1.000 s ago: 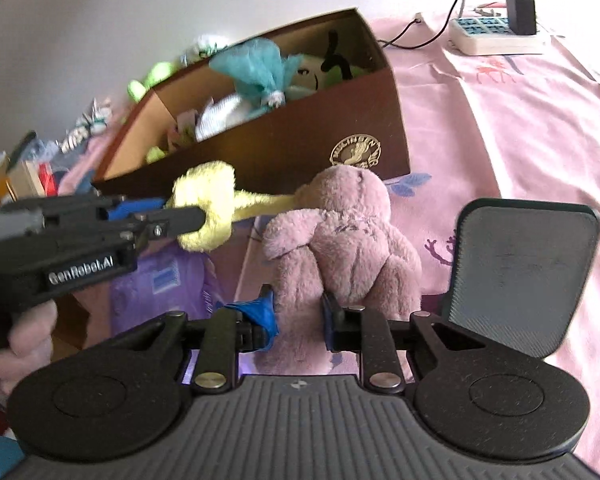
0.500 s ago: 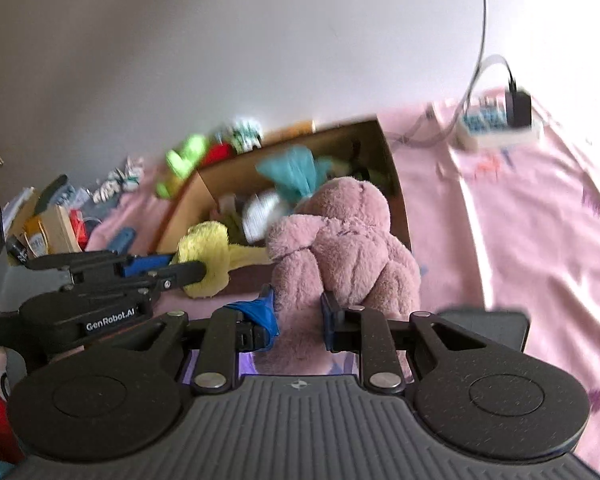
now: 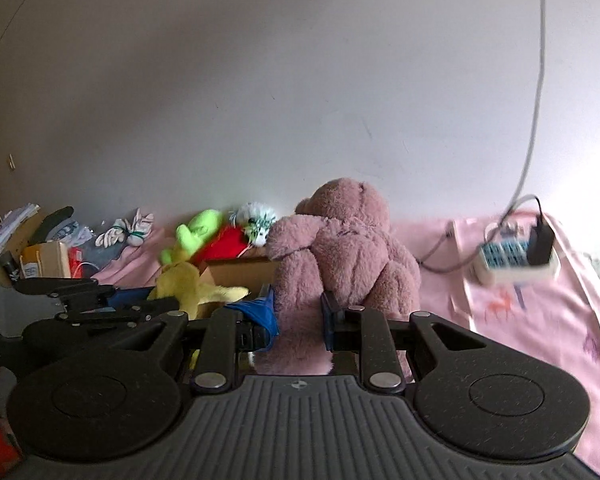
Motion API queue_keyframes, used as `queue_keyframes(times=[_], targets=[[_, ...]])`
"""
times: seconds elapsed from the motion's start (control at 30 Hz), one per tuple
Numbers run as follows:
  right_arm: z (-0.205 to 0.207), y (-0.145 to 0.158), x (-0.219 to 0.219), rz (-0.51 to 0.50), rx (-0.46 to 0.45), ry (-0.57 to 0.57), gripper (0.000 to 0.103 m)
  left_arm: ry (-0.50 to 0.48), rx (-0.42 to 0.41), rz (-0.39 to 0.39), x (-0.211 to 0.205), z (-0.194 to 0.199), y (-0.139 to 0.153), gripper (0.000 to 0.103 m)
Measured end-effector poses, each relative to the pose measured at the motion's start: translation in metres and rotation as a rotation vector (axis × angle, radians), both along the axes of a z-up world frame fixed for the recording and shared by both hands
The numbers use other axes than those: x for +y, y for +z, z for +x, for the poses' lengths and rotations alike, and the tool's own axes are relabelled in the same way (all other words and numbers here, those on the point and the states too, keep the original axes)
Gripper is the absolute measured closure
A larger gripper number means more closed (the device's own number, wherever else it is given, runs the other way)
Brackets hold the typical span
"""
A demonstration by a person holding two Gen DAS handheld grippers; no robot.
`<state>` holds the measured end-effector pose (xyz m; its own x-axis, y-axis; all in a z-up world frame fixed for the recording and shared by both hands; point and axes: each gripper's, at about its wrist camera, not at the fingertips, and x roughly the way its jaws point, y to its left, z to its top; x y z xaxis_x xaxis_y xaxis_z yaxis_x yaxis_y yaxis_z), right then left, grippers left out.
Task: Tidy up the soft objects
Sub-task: 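Lift the yellow towel with the left tool while the right tool lifts the pink teddy bear, then lower the yellow towel into the box and open the left tool while the right tool releases the teddy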
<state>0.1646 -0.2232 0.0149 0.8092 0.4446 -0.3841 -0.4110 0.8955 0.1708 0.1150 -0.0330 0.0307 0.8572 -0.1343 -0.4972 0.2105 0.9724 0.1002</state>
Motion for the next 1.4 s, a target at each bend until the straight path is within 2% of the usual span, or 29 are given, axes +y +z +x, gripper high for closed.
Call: queue_keyframes(times=[0.47, 0.63, 0.73, 0.8, 0.87, 1.03, 1.27, 1.4], targets=[[0.084, -0.065, 0.048, -0.195, -0.027, -0.038, 0.101, 0.118, 0.146, -0.029, 0.016, 0.081, -0.059, 0.086], [0.101, -0.079, 0.051, -0.199, 0.033, -0.030, 0.101, 0.147, 0.209, -0.027, 0.017, 0.099, -0.082, 0.085], [0.103, -0.082, 0.048, -0.157, 0.071, -0.030, 0.101, 0.155, 0.214, -0.011, 0.016, 0.100, -0.088, 0.084], [0.101, -0.082, 0.046, -0.142, 0.082, -0.037, 0.100, 0.155, 0.221, -0.008, 0.017, 0.100, -0.089, 0.080], [0.100, -0.081, 0.044, -0.123, 0.102, -0.045, 0.100, 0.162, 0.240, -0.009, 0.019, 0.102, -0.091, 0.060], [0.091, -0.079, 0.046, -0.090, 0.129, -0.055, 0.097, 0.172, 0.287, -0.056, 0.025, 0.098, -0.092, 0.045], [0.068, -0.070, 0.046, -0.039, 0.134, -0.068, 0.095, 0.214, 0.311, -0.089, 0.030, 0.083, -0.078, 0.039], [0.056, -0.067, 0.044, -0.034, 0.142, -0.071, 0.094, 0.222, 0.290, -0.068, 0.025, 0.070, -0.066, 0.038]])
